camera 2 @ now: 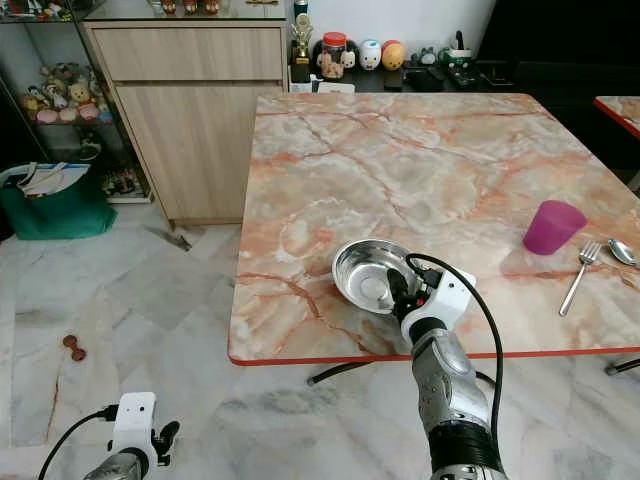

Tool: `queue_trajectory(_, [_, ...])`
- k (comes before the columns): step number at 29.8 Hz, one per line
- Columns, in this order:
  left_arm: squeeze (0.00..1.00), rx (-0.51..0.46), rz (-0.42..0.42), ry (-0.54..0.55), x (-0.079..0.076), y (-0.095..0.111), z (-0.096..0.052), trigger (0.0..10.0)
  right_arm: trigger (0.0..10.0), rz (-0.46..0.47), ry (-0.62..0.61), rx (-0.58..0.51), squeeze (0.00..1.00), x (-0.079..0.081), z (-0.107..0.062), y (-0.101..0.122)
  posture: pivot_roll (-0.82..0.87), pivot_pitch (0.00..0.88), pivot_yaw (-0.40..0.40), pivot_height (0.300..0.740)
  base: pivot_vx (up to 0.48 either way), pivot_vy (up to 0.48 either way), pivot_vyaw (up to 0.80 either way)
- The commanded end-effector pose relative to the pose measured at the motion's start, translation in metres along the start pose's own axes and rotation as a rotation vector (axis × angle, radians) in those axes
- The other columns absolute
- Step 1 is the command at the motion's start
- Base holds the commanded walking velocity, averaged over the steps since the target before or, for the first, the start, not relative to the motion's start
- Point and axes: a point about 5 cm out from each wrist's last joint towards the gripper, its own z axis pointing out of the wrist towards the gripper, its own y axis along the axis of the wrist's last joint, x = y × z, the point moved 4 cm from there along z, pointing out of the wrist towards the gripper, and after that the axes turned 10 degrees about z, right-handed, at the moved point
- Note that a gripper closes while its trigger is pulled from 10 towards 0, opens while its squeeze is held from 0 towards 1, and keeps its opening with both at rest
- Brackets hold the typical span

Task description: Setting the table

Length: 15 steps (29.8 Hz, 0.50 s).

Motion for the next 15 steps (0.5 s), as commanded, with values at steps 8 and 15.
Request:
queue_trajectory(8, [0.00, 0.019, 0.004, 0.006, 0.0018, -0.0047, -0.0008, 10.0, 0.0, 0.004, 0.009, -0.008, 0.00, 0.0060, 0.0039, 0.0015, -0.04, 0.000, -0.040, 0.740, 0.000, 0.000, 0.00])
queue_trajectory(15, [0.00, 0.019, 0.007, 0.006, 0.0019, -0.0054, -0.0011, 10.0, 0.0, 0.014, 0.021, -0.022, 0.00, 0.0112, 0.0054, 0.0028, -0.04, 0.000, -0.040, 0.740, 0.000, 0.000, 0.00])
